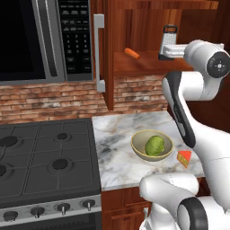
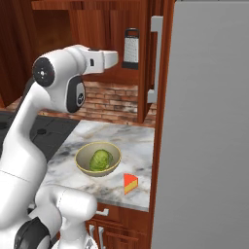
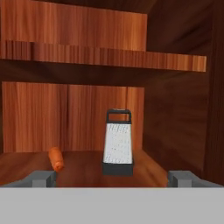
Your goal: Pick the cheese from the fridge and the cheese grater from the cabinet and place them next to the salad bowl.
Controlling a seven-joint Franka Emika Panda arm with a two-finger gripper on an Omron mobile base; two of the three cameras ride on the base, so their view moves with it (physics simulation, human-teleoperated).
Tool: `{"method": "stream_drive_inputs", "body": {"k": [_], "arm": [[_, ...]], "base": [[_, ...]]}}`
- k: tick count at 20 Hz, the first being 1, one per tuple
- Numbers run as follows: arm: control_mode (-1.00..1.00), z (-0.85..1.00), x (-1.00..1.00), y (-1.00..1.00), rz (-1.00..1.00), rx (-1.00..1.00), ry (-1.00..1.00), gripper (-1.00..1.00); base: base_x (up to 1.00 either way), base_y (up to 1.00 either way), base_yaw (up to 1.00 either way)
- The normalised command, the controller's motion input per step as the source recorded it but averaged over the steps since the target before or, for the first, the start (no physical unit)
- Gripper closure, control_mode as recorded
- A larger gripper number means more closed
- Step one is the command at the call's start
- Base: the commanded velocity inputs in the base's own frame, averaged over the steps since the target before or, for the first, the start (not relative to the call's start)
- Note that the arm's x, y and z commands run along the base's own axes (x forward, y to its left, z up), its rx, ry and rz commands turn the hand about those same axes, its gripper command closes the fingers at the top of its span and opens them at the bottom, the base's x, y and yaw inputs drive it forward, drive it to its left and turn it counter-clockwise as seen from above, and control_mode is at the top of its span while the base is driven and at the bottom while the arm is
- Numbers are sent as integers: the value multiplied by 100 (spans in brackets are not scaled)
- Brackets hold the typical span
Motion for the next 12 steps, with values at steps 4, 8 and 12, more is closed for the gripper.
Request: {"method": "stream_drive_inputs", "body": {"k": [4,8,12], "arm": [[-100,0,0,-14,0,1,0,-100],[-100,0,0,-14,0,0,0,-100],[-100,0,2,-7,0,0,0,-100]], "base": [[0,0,0],[0,0,0],[0,0,0]]}}
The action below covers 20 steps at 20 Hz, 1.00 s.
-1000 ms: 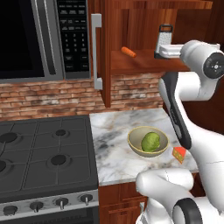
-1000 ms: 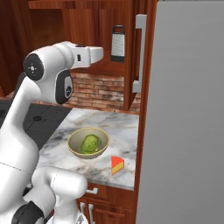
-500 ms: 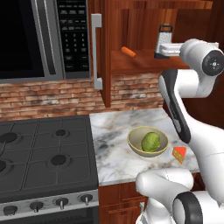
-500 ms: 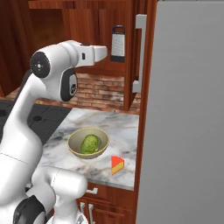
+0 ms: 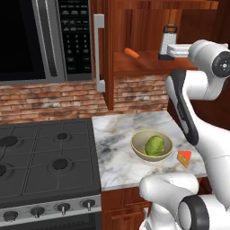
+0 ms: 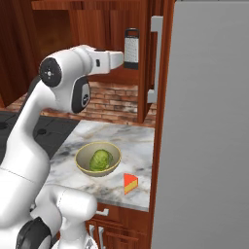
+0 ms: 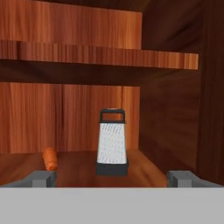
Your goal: Pick the cheese from the fridge and the cheese grater from the cabinet and place them next to the salad bowl.
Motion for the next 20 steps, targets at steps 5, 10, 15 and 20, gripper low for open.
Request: {"method": "stream_drive_inputs", "body": {"k": [5,10,15,20], "arm": [[-100,0,24,0,0,0,0,-100],[-100,0,45,5,0,0,0,-100],[-100,0,41,0,0,0,0,-100],[-100,0,42,-1,0,0,0,-100]], "base": [[0,0,0],[0,0,0],[0,0,0],[0,0,0]]}}
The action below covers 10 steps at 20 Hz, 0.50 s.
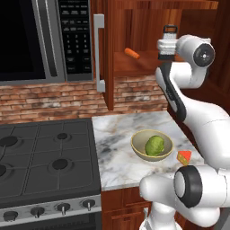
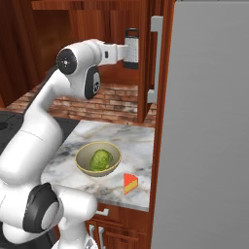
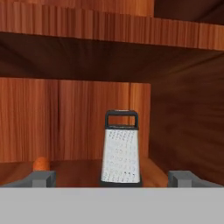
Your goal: Pick the cheese from the fridge and the cheese grater from the cabinet and place them next to the salad bowl.
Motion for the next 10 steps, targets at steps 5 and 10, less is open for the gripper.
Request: {"method": "stream_drive_inputs", "body": {"k": [5,10], "arm": [[-100,0,38,0,0,0,0,-100],[-100,0,24,-6,0,1,0,-100]], "base": [[0,0,0],[0,0,0]]}}
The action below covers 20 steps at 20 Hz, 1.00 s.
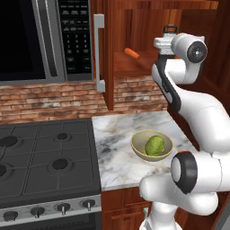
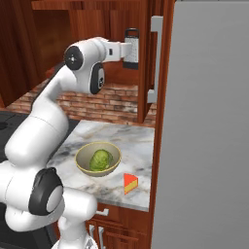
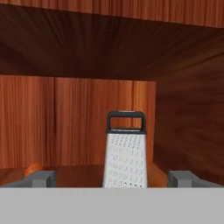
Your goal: Pick the cheese from the fridge and the cheese grater from the cabinet and place them next to the salad bowl.
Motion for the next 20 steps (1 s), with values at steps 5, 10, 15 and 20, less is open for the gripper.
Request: {"method": "stream_drive_inputs", "body": {"k": [5,10,15,20], "arm": [[-100,0,14,-18,0,2,0,-100],[-100,0,21,-11,0,3,0,-100],[-100,-2,30,0,0,0,1,-100],[-100,-12,21,-10,0,2,1,-100]], "base": [[0,0,0],[0,0,0],[0,0,0],[0,0,0]]}}
